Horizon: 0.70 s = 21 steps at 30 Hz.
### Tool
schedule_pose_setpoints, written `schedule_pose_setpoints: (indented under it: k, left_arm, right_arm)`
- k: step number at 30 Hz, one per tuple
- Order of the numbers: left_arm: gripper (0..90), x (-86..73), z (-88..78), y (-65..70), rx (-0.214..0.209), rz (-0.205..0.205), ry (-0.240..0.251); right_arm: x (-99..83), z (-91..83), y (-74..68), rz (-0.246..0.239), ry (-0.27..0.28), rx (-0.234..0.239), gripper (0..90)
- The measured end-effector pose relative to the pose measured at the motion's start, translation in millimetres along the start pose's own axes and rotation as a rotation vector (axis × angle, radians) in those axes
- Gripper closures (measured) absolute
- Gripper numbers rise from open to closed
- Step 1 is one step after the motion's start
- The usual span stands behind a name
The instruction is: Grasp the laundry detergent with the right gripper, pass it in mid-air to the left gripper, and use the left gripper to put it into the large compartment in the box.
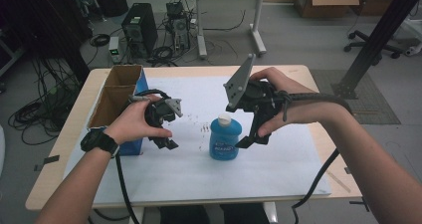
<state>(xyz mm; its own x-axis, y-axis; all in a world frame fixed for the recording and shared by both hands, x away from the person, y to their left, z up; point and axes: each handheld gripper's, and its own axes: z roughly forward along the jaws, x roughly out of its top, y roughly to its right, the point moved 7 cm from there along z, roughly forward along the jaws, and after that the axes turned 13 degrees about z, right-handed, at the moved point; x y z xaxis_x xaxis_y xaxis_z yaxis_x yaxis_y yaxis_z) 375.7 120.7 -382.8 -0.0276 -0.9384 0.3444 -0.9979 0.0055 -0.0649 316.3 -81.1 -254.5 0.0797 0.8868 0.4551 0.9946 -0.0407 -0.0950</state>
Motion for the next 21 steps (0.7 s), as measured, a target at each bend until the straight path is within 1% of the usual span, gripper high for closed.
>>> schedule_pose_setpoints:
  k: [7,8,14,15,21]
  left_arm:
    - [3.6,-0.2,-1.3,0.0,0.003,-0.003,0.007]
    - [3.6,-0.1,-1.9,0.9,0.0,-0.003,0.014]
    - [3.5,-1.4,-3.5,-0.6,0.007,-0.013,0.018]
    - [3.5,-1.6,-3.7,-0.2,0.006,-0.014,0.02]
    - [3.5,-0.4,-5.0,0.8,0.004,-0.017,0.024]
  right_arm:
    - [-0.1,0.4,0.9,-0.002,0.006,-0.003,3.6]
    - [0.3,0.3,1.3,-0.002,0.008,-0.004,3.6]
    - [2.9,-3.4,2.5,-0.014,0.028,0.0,3.7]
    - [3.8,-5.8,4.6,-0.014,0.044,-0.009,3.5]
    - [3.6,-13.9,9.0,-0.023,0.096,-0.013,3.5]
